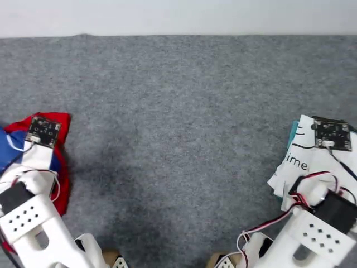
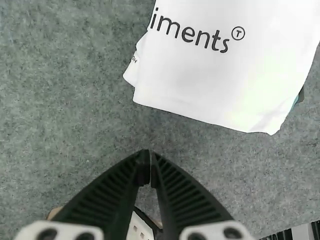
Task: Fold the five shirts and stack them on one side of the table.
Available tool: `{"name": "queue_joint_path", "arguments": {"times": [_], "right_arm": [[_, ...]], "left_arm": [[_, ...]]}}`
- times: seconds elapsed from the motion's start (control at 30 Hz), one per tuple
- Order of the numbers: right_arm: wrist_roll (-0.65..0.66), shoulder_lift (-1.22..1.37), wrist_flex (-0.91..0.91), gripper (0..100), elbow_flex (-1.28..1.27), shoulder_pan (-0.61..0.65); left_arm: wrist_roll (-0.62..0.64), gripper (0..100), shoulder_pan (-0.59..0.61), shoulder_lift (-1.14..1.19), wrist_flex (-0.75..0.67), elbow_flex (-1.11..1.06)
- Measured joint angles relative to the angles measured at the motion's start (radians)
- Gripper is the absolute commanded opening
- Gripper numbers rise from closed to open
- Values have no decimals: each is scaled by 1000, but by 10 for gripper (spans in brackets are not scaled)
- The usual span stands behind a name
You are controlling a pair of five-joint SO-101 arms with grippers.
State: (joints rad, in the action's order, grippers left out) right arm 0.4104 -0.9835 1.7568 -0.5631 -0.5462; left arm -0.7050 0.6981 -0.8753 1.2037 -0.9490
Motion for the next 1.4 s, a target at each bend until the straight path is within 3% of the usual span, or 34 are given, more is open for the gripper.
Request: {"name": "queue_joint_path", "arguments": {"times": [0.2, 0.3, 0.47, 0.73, 0.97, 1.07, 1.17, 1.4], "right_arm": [[0, 0, 0, 15, 0, 0], [0, 0, 0, 15, 0, 0], [0, 0, 0, 15, 0, 0], [0, 0, 0, 15, -2, 0], [0, 0, 0, 15, -2, 0], [0, 0, 0, 15, -2, 0], [0, 0, 0, 15, -2, 0], [0, 0, 0, 15, -2, 0]], "left_arm": [[0, 24, -6, -18, -28, -12], [0, 67, -6, -18, -46, -15], [0, 229, 61, -18, -58, -21], [-37, 232, 157, -11, -232, -183], [-48, 227, 167, 195, -316, -153], [-48, 159, 172, 350, -316, -83], [-48, 8, 172, 499, -316, -8], [-52, 3, 172, 586, -227, 155]]}}
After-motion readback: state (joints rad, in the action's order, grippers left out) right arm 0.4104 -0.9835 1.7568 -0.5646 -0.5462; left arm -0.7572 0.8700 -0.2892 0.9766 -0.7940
